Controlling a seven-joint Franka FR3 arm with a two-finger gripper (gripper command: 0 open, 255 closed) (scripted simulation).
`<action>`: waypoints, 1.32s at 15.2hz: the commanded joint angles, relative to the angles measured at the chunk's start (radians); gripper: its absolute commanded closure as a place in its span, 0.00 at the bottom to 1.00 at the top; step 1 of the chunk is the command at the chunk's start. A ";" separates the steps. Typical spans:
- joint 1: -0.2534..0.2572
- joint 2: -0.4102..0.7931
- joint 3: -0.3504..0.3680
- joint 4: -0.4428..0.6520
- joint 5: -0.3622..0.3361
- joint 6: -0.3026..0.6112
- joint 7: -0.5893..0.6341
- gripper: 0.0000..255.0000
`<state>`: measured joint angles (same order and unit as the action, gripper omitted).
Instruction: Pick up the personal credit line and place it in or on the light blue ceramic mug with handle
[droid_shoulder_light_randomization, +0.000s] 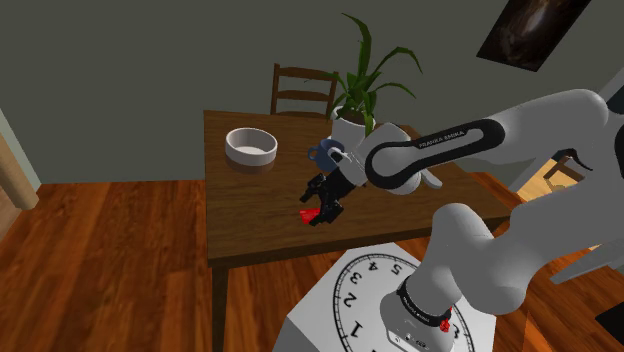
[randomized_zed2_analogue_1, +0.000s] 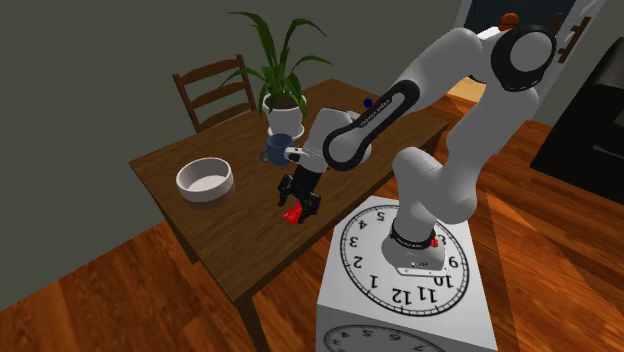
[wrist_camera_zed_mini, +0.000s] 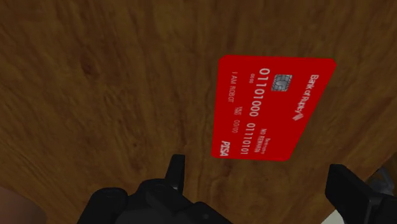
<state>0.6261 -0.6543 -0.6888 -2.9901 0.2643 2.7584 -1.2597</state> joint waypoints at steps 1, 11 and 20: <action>0.076 0.044 -0.047 0.004 0.037 0.060 -0.026 0.00; 0.076 0.044 -0.047 0.004 0.036 0.060 -0.026 1.00; 0.054 0.032 -0.025 0.006 0.027 0.040 -0.011 1.00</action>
<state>0.6874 -0.6233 -0.7185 -2.9837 0.2947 2.8056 -1.2748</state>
